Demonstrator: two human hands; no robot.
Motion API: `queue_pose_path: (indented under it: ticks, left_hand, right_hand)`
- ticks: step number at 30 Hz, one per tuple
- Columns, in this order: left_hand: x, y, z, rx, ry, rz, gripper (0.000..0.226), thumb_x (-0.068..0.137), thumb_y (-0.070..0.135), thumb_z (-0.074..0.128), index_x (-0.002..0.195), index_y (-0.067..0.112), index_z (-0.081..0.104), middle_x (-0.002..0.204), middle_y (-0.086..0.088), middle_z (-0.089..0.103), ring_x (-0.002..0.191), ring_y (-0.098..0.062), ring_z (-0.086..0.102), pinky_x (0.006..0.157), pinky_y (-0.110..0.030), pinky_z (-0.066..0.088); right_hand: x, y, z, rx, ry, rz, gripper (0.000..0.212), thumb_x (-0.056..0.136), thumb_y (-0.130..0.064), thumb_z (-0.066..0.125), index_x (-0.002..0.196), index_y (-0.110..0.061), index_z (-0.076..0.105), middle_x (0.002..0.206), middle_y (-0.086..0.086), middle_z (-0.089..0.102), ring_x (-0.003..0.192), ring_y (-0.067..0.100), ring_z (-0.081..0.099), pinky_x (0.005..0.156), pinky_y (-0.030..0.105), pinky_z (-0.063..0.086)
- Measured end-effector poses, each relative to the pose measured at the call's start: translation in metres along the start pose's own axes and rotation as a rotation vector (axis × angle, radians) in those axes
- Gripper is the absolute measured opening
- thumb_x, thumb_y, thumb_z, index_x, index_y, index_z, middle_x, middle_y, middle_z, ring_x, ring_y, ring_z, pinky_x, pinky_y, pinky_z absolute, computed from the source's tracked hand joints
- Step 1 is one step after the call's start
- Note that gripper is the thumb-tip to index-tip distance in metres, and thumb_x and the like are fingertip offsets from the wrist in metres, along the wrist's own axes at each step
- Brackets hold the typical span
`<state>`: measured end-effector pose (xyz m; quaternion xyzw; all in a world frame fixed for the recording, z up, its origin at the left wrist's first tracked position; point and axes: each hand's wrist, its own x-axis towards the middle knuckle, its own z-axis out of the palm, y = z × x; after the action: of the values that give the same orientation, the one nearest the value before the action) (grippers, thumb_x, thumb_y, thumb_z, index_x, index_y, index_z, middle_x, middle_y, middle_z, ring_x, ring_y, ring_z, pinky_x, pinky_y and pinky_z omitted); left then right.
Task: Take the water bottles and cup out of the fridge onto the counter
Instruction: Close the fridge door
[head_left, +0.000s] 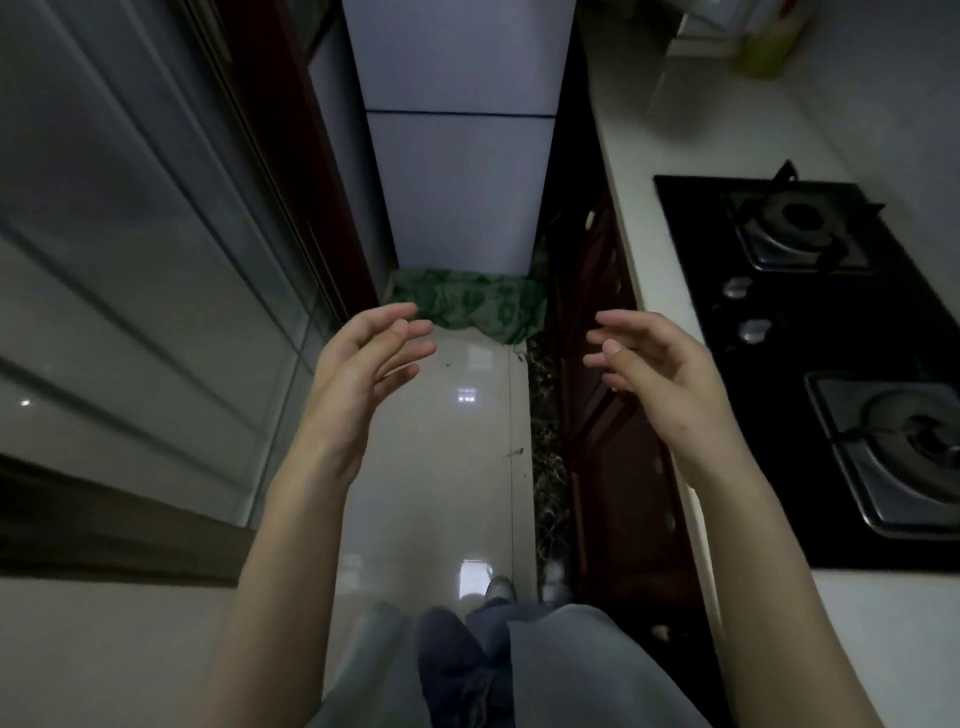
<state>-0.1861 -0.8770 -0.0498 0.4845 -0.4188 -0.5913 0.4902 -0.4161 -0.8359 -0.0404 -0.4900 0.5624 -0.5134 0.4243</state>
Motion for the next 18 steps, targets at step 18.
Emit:
queue_pose_path:
  ticks: [18]
  left_hand:
    - [0.238,0.025,0.007,-0.012,-0.016,-0.034,0.015,0.088,0.015,0.055,0.1,0.02,0.063,0.098,0.0,0.069,0.087,-0.013,0.066,0.079,-0.022,0.049]
  right_hand:
    - [0.221,0.02,0.032,-0.024,0.045,0.043,0.02,0.091,-0.006,0.053,0.106,-0.018,0.06,0.097,0.001,0.067,0.086,0.01,0.065,0.079,0.017,0.052]
